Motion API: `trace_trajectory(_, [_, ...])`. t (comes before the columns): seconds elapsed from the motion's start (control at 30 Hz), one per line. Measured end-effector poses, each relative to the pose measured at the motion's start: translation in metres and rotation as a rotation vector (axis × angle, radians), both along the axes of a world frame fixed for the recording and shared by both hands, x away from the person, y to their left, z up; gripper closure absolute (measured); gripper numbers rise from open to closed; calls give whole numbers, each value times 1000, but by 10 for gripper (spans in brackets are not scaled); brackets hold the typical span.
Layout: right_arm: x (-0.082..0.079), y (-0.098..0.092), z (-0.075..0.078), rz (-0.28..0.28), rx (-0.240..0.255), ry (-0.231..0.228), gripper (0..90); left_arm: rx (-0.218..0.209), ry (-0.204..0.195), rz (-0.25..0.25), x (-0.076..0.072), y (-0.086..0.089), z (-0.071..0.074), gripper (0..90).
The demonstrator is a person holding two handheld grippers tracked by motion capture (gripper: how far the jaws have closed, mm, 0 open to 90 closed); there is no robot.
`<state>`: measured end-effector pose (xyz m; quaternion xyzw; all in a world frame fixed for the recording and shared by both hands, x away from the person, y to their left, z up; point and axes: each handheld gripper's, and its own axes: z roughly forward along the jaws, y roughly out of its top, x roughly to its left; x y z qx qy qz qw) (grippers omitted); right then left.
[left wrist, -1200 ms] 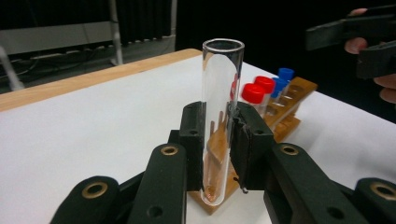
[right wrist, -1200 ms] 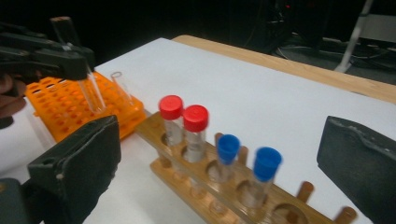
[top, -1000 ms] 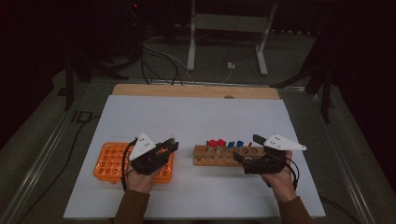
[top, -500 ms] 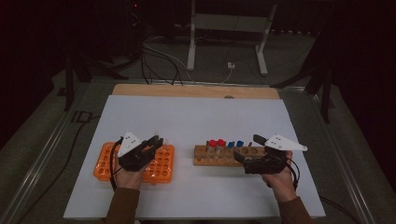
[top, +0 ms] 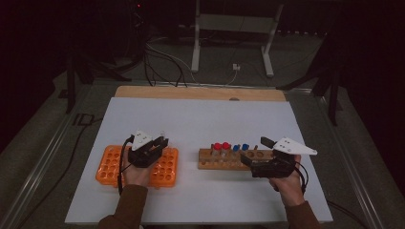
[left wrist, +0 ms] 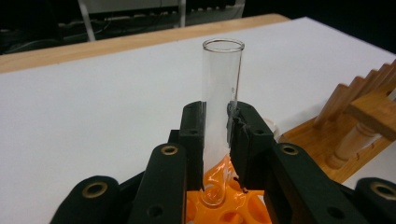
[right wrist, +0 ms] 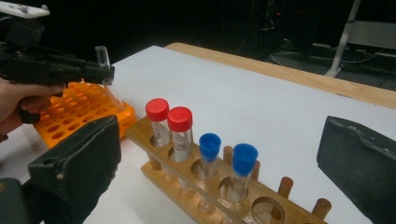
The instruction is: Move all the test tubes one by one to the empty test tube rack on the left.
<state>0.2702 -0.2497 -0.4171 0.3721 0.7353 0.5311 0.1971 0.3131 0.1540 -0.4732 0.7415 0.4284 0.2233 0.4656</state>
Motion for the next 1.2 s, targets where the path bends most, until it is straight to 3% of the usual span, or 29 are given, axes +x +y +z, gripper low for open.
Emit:
trace_trajectory(0.47, [-1,1,0,4,0,-8,1,38,42,-20,-3,2,0,725])
trace_trajectory(1.0, [0,3,-1,8,-9,-5,2,155,107,-15,0,-8,1,770])
trace_trajectory(1.2, [-1,3,0,4,-17,-12,2,144,133,-10,1,-6,-1,769])
